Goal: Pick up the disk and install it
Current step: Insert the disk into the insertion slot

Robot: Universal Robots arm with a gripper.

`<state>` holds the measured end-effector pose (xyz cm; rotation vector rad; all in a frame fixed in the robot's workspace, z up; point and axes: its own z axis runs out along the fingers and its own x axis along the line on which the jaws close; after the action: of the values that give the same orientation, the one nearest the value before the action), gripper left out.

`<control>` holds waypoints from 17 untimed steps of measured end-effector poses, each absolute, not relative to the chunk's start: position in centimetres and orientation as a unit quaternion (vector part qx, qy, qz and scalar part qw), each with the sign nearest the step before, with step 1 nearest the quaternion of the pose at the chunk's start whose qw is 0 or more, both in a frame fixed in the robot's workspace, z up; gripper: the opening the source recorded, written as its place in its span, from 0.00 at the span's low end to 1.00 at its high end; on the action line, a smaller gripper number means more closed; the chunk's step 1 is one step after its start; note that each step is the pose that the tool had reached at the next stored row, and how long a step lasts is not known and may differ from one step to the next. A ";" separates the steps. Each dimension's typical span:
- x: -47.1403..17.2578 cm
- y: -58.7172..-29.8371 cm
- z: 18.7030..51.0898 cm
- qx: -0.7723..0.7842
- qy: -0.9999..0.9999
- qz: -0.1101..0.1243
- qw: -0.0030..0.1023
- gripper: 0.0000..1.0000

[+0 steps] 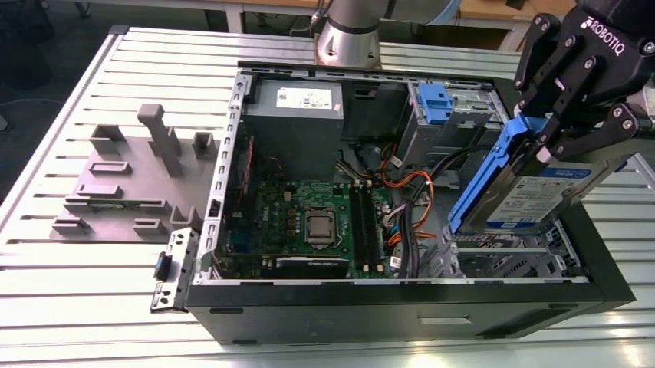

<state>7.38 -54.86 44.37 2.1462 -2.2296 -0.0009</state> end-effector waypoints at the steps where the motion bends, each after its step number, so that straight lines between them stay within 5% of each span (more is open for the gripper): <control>1: 7.4 -54.9 44.3 0.693 -0.720 0.000 0.023 0.36; 17: 7.6 -55.2 43.9 0.693 -0.720 0.000 0.023 0.36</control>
<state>7.59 -55.19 43.93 2.1461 -2.2296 -0.0008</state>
